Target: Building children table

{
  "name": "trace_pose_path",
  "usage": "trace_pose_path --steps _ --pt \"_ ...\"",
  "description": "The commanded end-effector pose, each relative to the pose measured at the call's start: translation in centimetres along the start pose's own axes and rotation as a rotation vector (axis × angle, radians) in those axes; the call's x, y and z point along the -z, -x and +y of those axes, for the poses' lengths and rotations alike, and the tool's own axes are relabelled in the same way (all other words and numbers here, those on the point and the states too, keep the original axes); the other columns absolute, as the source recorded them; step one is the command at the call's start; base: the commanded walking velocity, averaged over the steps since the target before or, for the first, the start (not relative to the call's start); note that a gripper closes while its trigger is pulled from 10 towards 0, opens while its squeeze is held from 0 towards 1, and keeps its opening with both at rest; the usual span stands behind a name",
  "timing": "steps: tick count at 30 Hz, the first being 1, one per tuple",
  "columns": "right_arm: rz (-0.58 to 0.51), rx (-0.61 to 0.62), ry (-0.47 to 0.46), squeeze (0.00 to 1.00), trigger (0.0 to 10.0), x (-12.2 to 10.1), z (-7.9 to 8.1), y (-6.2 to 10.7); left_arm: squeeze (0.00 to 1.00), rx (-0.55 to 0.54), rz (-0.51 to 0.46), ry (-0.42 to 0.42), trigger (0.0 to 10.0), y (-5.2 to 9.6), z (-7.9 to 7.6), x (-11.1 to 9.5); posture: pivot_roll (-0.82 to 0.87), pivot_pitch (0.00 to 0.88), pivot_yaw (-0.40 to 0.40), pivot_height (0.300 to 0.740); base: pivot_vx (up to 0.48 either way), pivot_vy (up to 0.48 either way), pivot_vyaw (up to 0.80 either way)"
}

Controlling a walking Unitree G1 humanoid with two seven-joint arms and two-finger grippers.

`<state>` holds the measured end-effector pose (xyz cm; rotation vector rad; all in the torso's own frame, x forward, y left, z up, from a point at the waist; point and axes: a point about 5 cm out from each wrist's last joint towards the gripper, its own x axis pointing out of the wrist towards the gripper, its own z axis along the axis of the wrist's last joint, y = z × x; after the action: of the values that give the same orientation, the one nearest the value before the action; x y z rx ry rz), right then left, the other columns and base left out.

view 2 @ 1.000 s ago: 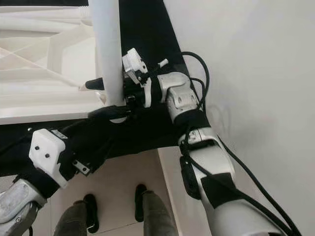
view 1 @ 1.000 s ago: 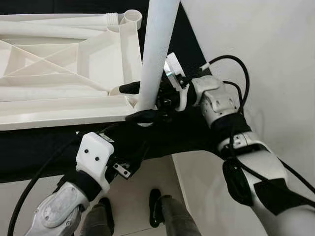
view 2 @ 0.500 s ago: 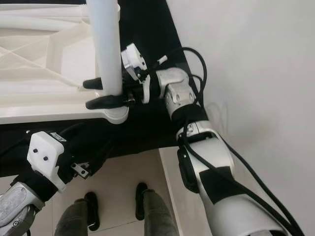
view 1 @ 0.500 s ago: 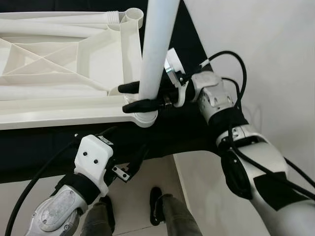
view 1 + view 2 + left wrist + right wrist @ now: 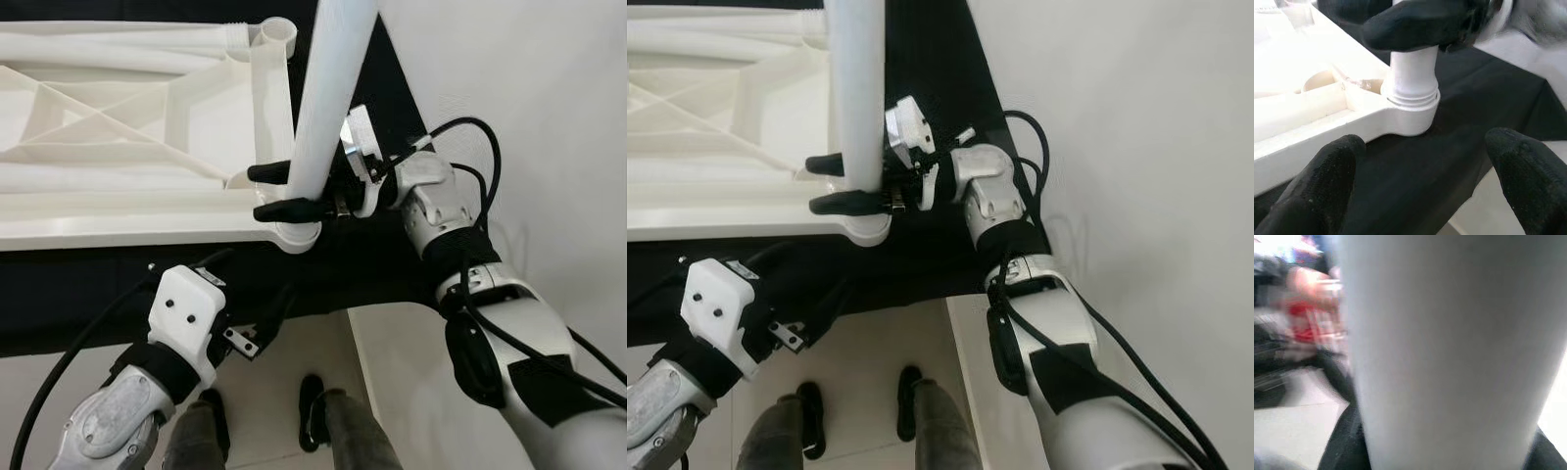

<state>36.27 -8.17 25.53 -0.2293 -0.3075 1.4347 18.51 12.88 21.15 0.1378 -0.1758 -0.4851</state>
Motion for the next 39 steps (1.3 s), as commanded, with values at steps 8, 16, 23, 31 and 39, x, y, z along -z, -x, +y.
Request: trace_pose_path --steps 8,16,23,31,39 --pt "0.370 0.834 -0.275 0.00 0.0 9.0 7.4 3.2 0.00 0.016 0.014 0.000 10.0 -0.4 0.5 0.7 0.13 0.295 -0.123 0.740 0.000 0.000 0.00" --pt "0.391 0.874 -0.223 0.00 10.0 9.0 5.0 3.1 0.00 0.018 0.005 -0.018 10.0 -1.0 0.8 0.8 0.14 0.265 -0.129 0.740 0.000 0.000 0.00" --pt "0.201 0.732 -0.227 0.93 10.0 5.5 5.5 0.5 0.00 0.028 -0.002 -0.016 10.0 -1.3 0.7 0.9 0.13 0.263 -0.124 0.740 0.000 0.000 0.00" --pt "0.009 0.140 -0.097 0.00 10.0 1.7 4.0 -0.2 0.00 0.027 -0.010 -0.012 10.0 -1.5 0.5 0.9 0.14 0.266 -0.134 0.740 0.000 0.000 0.00" --pt "-0.002 0.034 -0.127 0.00 4.3 0.8 2.0 -0.5 0.00 0.021 -0.016 -0.013 10.0 -1.5 0.4 0.8 0.15 0.270 -0.142 0.740 0.000 0.000 0.00"
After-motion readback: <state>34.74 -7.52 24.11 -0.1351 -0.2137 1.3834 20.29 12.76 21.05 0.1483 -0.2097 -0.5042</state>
